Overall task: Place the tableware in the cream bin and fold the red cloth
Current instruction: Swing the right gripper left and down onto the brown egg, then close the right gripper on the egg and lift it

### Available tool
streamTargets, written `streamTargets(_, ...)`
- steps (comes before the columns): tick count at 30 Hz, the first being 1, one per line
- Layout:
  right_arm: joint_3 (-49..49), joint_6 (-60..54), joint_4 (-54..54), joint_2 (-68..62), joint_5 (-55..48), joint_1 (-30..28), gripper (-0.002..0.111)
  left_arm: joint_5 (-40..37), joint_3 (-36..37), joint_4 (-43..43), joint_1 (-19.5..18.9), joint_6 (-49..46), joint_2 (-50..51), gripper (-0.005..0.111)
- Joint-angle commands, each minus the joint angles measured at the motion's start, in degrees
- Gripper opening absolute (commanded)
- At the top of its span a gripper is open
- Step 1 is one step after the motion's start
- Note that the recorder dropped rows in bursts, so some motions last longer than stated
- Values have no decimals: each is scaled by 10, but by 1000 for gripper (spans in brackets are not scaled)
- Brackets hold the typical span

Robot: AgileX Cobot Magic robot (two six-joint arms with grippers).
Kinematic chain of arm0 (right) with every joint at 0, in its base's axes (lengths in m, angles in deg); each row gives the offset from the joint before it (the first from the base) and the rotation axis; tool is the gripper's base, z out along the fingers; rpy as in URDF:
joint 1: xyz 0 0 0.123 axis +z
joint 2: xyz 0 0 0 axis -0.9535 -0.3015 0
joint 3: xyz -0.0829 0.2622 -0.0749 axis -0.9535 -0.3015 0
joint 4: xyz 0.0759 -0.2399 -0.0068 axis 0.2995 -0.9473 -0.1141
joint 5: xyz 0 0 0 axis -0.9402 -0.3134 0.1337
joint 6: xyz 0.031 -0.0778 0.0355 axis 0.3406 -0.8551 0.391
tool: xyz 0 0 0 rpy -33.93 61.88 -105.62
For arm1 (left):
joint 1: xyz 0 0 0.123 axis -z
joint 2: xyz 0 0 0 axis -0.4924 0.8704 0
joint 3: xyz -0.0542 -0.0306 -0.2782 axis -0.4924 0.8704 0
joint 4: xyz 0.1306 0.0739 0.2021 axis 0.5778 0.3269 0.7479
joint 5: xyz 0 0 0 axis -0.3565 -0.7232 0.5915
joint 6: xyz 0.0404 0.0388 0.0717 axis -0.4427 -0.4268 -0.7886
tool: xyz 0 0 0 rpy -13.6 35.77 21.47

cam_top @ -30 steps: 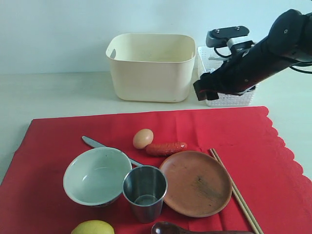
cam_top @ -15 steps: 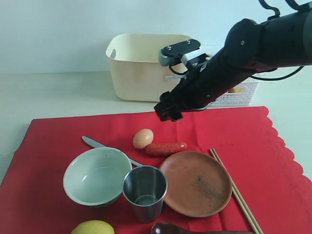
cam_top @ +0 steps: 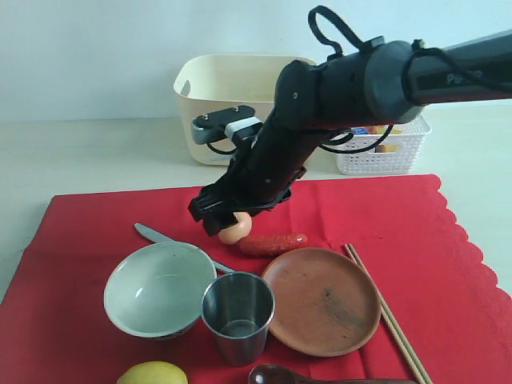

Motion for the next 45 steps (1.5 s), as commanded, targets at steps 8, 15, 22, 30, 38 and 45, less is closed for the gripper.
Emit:
streamTargets(8, 72, 122, -81, -79, -28, 1, 67, 6, 1, -2, 4, 1, -3, 0)
streamTargets(15, 91, 111, -56, -104, -30, 1, 63, 6, 1, -2, 4, 1, -3, 0)
streamTargets(22, 91, 113, -95, -102, -20, 1, 15, 6, 1, -2, 4, 1, -3, 0)
streamTargets(30, 91, 113, -97, -60, -18, 1, 0, 6, 1, -2, 4, 1, -3, 0)
streamTargets(38, 91, 106, -97, -6, -26, 1, 0, 6, 1, -2, 4, 1, -3, 0)
streamTargets(45, 91, 98, -139, 46, -58, 1, 0, 6, 1, -2, 4, 1, -3, 0)
